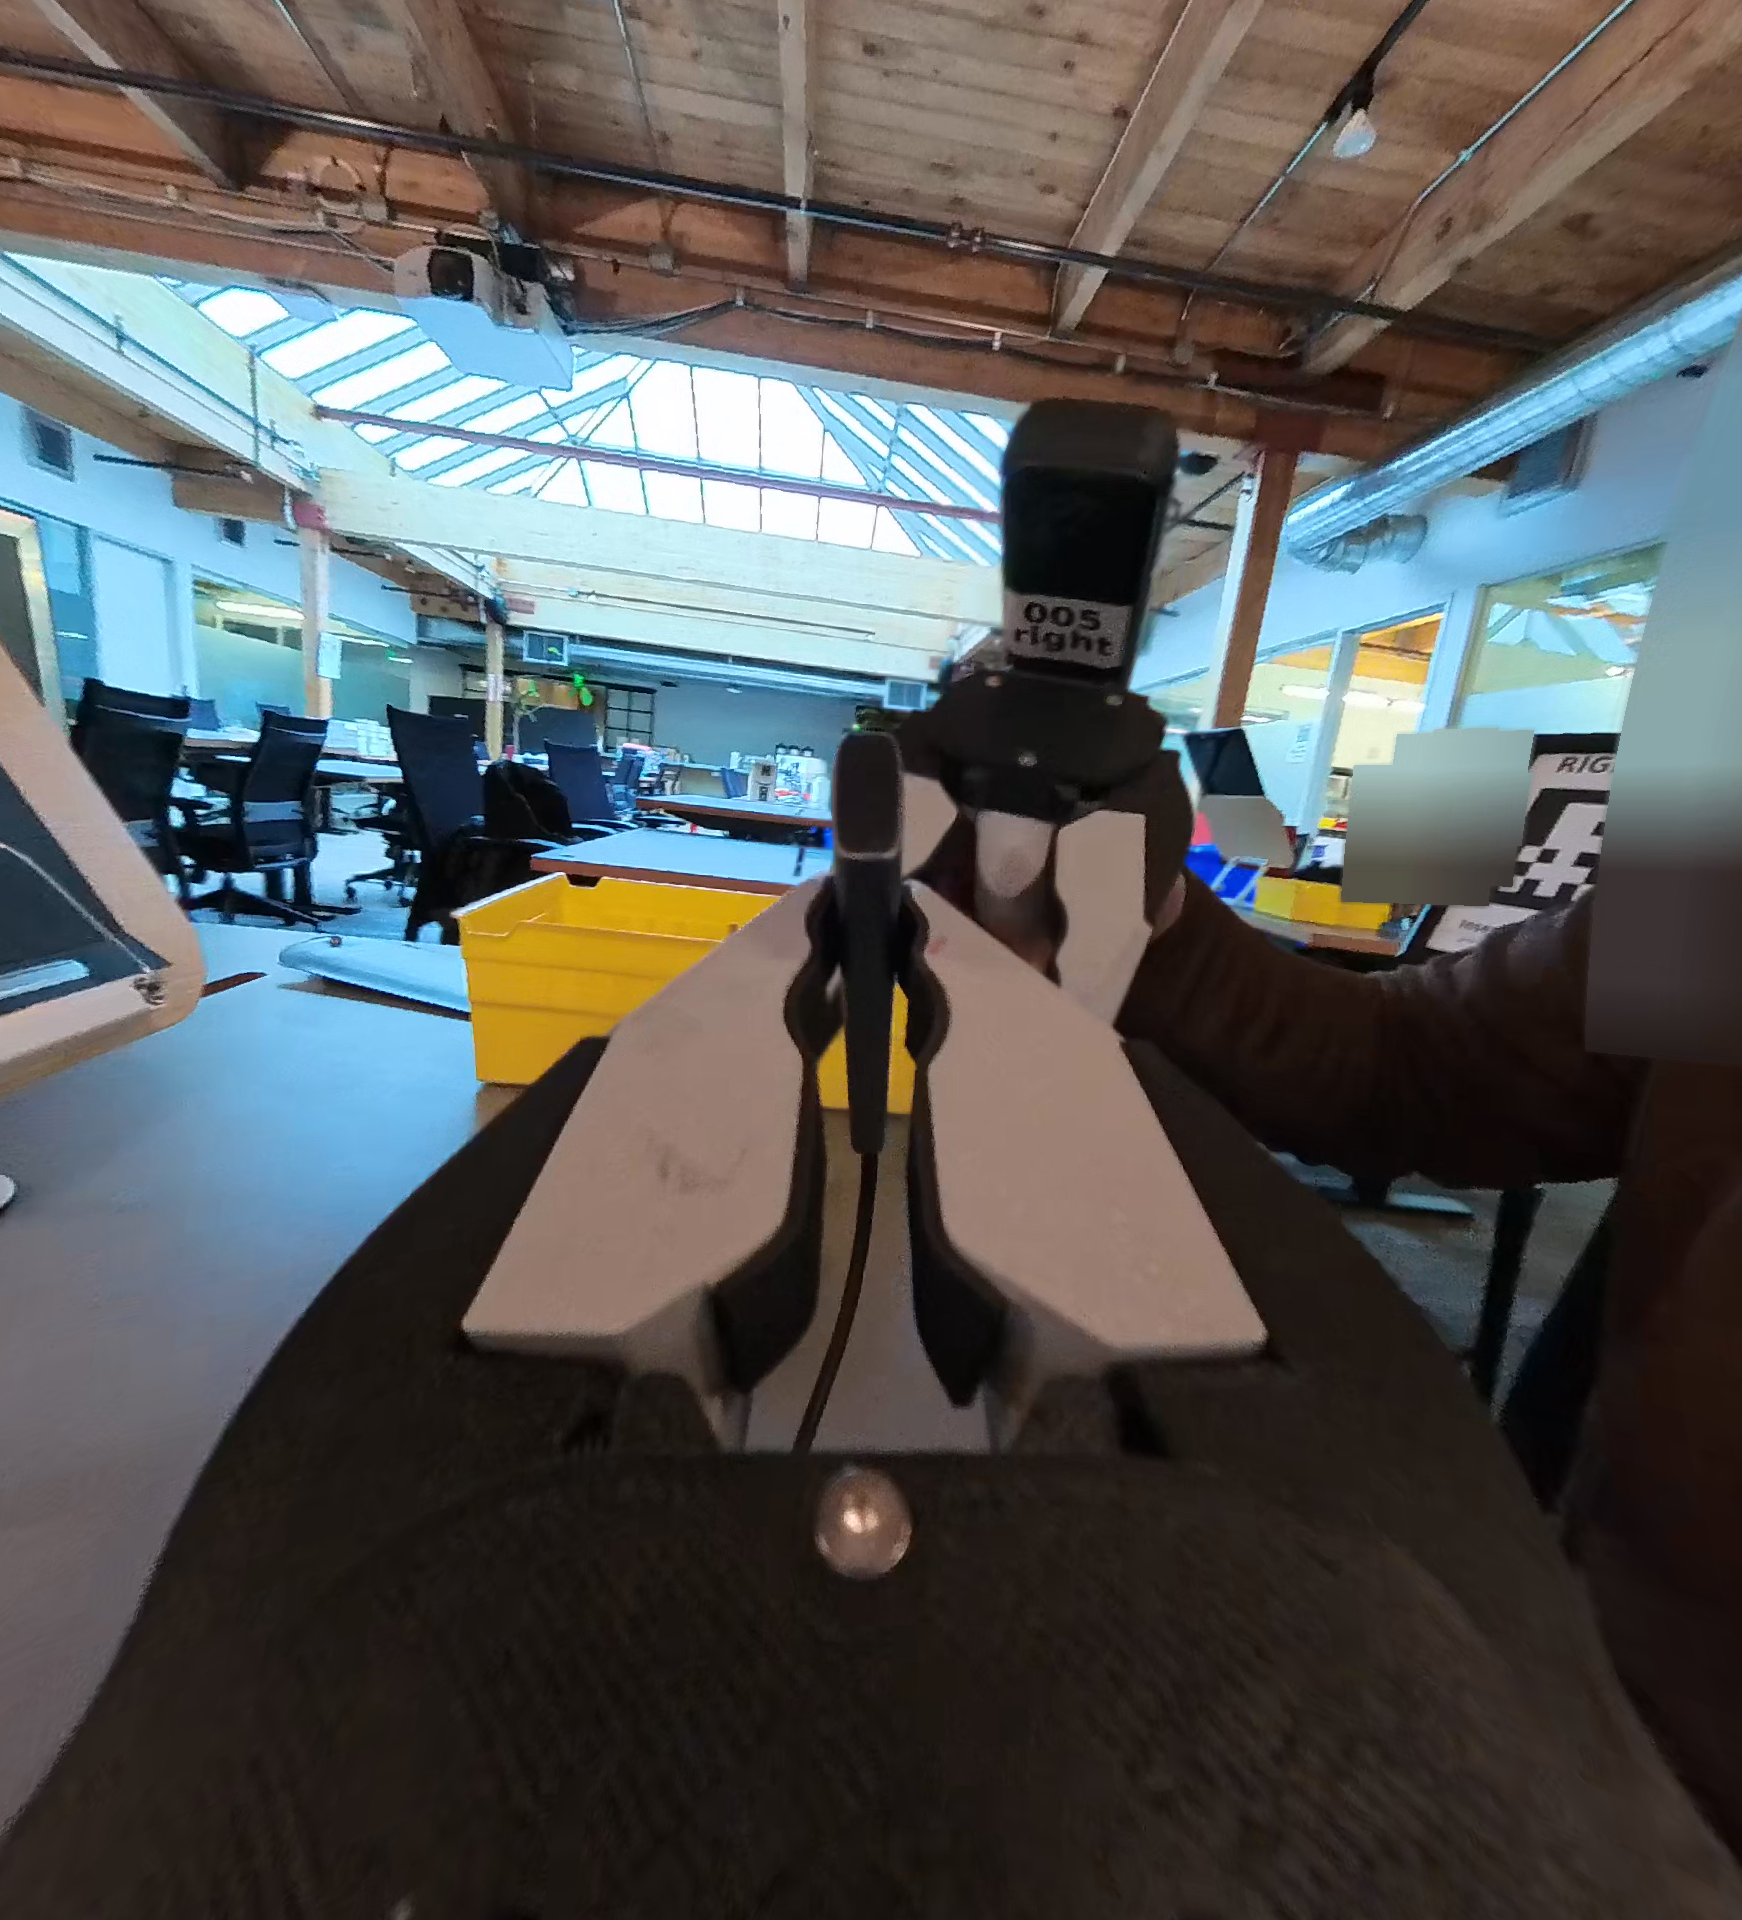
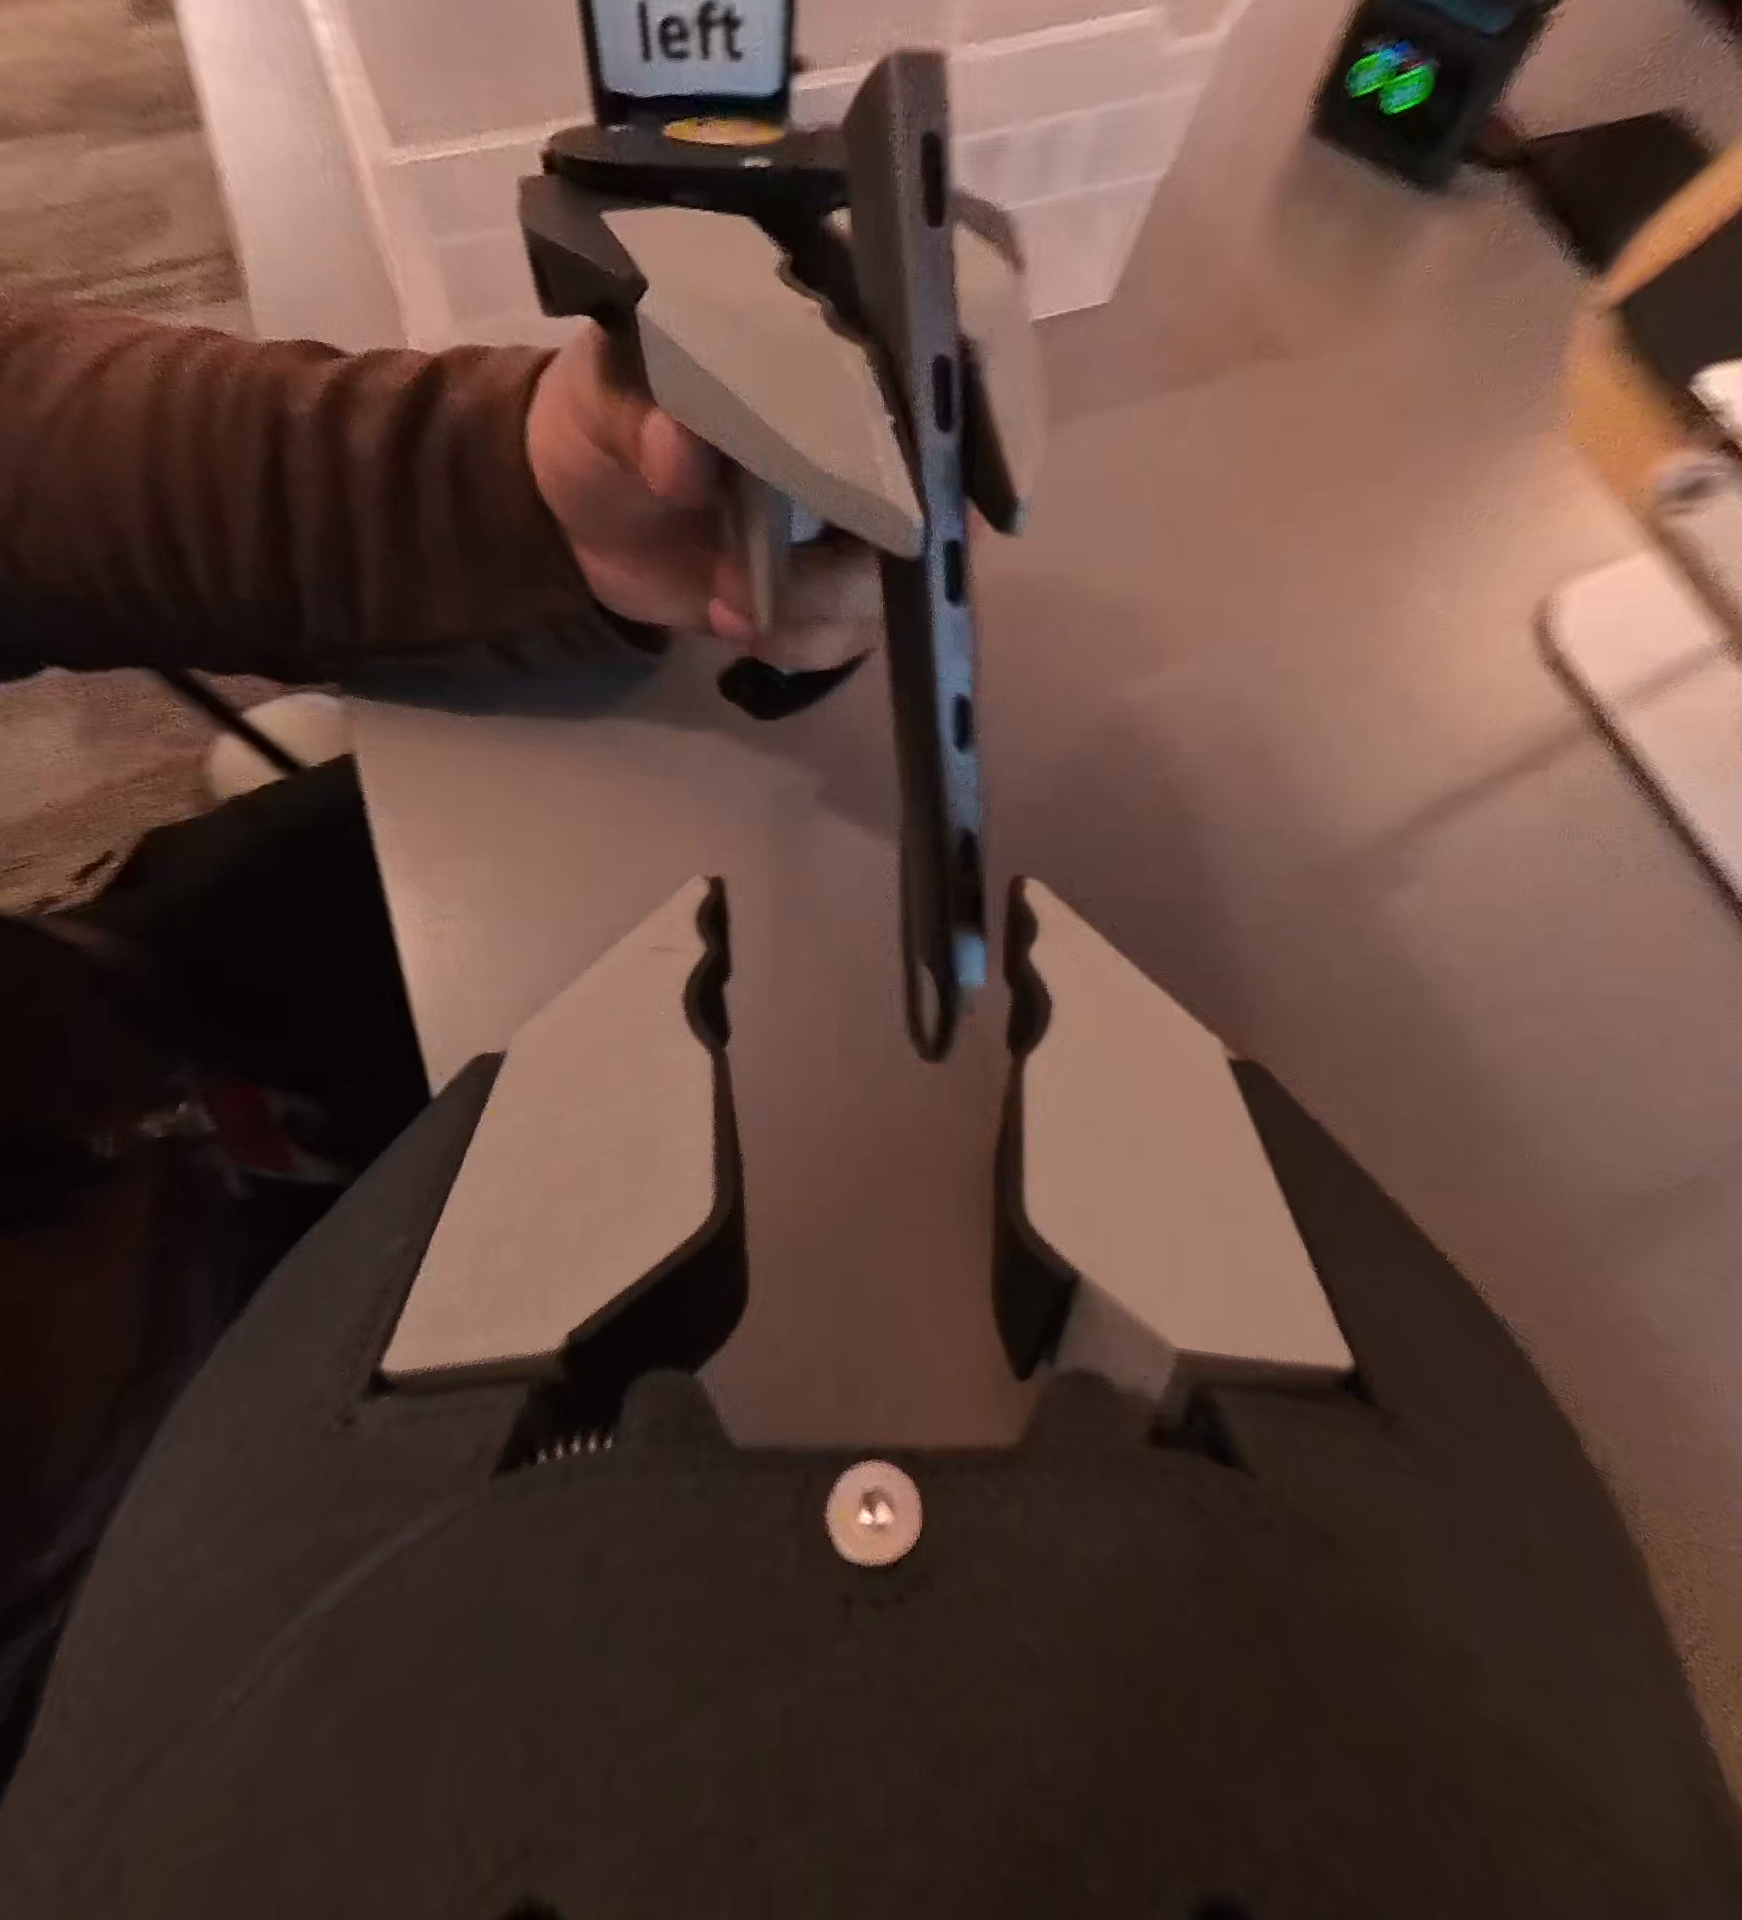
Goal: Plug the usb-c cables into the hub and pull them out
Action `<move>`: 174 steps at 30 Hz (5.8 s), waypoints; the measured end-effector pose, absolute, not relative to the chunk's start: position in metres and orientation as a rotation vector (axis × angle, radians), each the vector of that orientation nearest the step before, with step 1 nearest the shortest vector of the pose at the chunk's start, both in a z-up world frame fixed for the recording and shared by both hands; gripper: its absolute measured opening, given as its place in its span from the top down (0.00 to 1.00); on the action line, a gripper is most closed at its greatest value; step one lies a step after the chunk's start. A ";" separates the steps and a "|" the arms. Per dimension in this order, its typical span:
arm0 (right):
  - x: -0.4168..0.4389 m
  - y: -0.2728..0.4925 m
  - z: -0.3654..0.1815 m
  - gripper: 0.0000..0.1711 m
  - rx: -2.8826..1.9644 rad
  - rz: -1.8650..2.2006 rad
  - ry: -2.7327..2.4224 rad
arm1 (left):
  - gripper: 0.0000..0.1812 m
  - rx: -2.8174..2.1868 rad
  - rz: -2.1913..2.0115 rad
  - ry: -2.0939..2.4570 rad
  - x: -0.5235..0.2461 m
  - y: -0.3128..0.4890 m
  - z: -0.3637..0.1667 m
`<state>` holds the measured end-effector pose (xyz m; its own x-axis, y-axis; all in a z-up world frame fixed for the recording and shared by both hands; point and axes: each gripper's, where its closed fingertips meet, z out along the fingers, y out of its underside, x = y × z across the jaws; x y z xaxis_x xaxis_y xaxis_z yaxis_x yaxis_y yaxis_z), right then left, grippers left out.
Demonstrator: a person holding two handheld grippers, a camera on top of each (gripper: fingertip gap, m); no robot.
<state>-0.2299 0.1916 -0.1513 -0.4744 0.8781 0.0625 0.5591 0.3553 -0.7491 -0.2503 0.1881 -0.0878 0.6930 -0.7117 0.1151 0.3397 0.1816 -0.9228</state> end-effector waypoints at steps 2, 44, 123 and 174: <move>-0.242 0.186 -0.164 0.93 -1.273 0.946 -2.230 | 0.96 -1.171 -0.755 0.390 -0.251 0.187 -0.089; -0.069 0.577 -0.227 0.75 -1.677 -0.508 -2.245 | 0.89 -1.423 -0.671 0.119 -0.288 0.223 -0.122; -0.309 0.189 -0.224 0.76 -0.942 0.902 -2.106 | 0.99 -2.006 0.243 0.291 -0.277 0.212 0.018; -0.305 0.256 -0.193 0.81 -1.230 1.385 -1.927 | 0.96 -1.870 -0.312 0.255 -0.296 0.230 -0.200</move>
